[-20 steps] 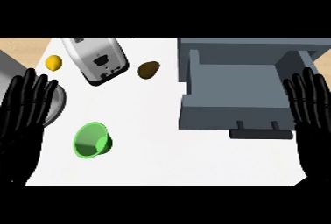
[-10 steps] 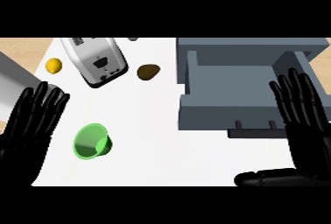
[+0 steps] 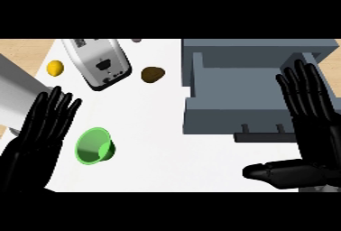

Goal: Pick up the cup, place it into the drawer and close the drawer

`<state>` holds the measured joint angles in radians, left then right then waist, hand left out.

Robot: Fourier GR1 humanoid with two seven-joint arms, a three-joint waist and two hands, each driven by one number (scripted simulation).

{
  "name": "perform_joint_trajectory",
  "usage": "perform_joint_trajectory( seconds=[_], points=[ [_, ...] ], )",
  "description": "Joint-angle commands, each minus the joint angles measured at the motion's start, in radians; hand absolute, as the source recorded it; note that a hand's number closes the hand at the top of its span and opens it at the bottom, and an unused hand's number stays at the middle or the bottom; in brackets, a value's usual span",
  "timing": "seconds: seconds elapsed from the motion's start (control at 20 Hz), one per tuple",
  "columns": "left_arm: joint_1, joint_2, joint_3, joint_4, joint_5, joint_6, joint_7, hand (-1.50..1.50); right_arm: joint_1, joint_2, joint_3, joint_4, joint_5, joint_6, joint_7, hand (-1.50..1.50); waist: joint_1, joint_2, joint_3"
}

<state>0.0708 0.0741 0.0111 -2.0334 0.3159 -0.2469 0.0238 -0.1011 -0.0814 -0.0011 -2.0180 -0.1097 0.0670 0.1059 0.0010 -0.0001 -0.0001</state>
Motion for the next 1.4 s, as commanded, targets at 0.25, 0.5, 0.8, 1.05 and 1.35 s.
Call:
perform_joint_trajectory(
  seconds=[0.25, 0.5, 0.8, 1.05, 1.35],
  points=[
    [-0.001, -0.028, -0.018, 0.018, -0.058, 0.032, 0.022, -1.50, 0.050, 0.003, -0.016, -0.021, -0.007, 0.032, -0.041, -1.50, -0.001, -0.001, 0.000],
    [0.064, 0.024, 0.077, 0.102, 0.008, -0.063, -0.055, -1.50, 0.040, 0.049, 0.044, -0.050, 0.063, -0.030, -0.003, -1.50, 0.001, -0.001, 0.000],
    [0.119, 0.009, 0.053, 0.064, -0.039, -0.049, -0.020, -1.50, 0.040, 0.001, -0.009, -0.072, -0.009, 0.033, 0.022, -1.50, 0.001, -0.001, 0.000],
    [0.072, 0.042, 0.131, 0.248, -0.057, -0.089, -0.128, -1.50, 0.037, 0.011, -0.022, -0.067, -0.004, 0.014, 0.025, -1.50, -0.001, 0.000, 0.000],
    [0.020, 0.025, 0.142, 0.397, -0.132, -0.055, -0.205, -1.50, 0.015, 0.002, -0.038, -0.079, -0.030, 0.018, 0.059, -1.50, -0.002, 0.000, 0.000]
  ],
)
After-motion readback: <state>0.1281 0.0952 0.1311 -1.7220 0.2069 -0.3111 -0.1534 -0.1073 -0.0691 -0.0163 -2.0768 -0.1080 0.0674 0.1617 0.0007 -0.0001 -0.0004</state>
